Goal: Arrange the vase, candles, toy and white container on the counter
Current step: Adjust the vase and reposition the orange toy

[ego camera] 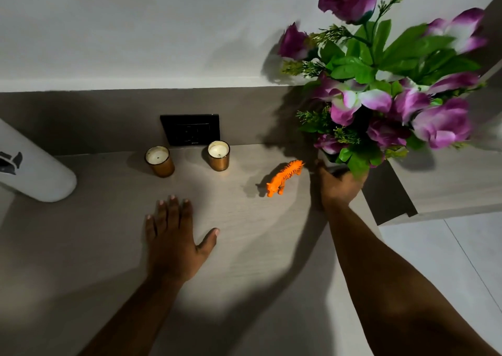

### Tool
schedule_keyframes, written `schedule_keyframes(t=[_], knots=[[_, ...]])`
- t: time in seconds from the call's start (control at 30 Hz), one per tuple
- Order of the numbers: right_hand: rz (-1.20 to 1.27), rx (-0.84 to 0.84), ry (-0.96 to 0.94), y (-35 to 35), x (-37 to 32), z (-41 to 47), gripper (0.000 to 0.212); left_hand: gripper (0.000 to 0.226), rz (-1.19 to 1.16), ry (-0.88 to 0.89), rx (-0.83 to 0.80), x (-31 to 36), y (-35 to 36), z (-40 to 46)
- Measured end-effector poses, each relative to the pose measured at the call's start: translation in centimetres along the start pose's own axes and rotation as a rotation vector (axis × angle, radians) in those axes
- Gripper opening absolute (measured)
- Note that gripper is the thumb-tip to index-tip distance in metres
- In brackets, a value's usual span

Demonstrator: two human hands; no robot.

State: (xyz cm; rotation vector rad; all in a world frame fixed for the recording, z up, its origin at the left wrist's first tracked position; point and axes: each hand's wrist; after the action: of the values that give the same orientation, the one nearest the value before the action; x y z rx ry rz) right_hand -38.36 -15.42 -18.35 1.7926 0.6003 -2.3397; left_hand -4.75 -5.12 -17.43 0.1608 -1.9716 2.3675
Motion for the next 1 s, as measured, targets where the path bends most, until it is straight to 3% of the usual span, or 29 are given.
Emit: schedule_keyframes(t=[0.3,0.53,0.63,0.73,1.0], knots=[[-0.132,-0.154,0.039,-2.8,-1.7,-2.4,0.104,0.096,-0.004,0.009,-0.007,-0.3,0.1,-0.1],[-0.136,-0.281,0.15,-3.7,-4.4,-10.1,0.031,0.097,-0.021,0.002,-0.014,-0.2,-0.2,-0.2],[-0.242,-0.38,0.237,-1.2,-6.3,-10.5,0.049,0.096,-0.021,0.004,-0.007,-0.3,-0.1,-0.3],[-0.259,-0.362,0.327,0.5,-6.8,-10.3,0.047,0.096,-0.023,0.003,0.004,-0.4,0.2,-0.3],[-0.283,-0.46,0.322,1.8,-7.6,-9.8,0.042,0.099,-0.034,0.001,0.034,-0.5,0.5,-0.2]])
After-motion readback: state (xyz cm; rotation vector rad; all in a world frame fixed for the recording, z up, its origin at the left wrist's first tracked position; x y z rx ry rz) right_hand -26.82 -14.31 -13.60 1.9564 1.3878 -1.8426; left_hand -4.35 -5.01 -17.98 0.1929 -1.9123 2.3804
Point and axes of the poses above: each hand's wrist, its own z-axis towards the middle knuckle, its own y-axis out of the palm, x = y × z, and after that the axes turned 15 degrees about x, right-handed
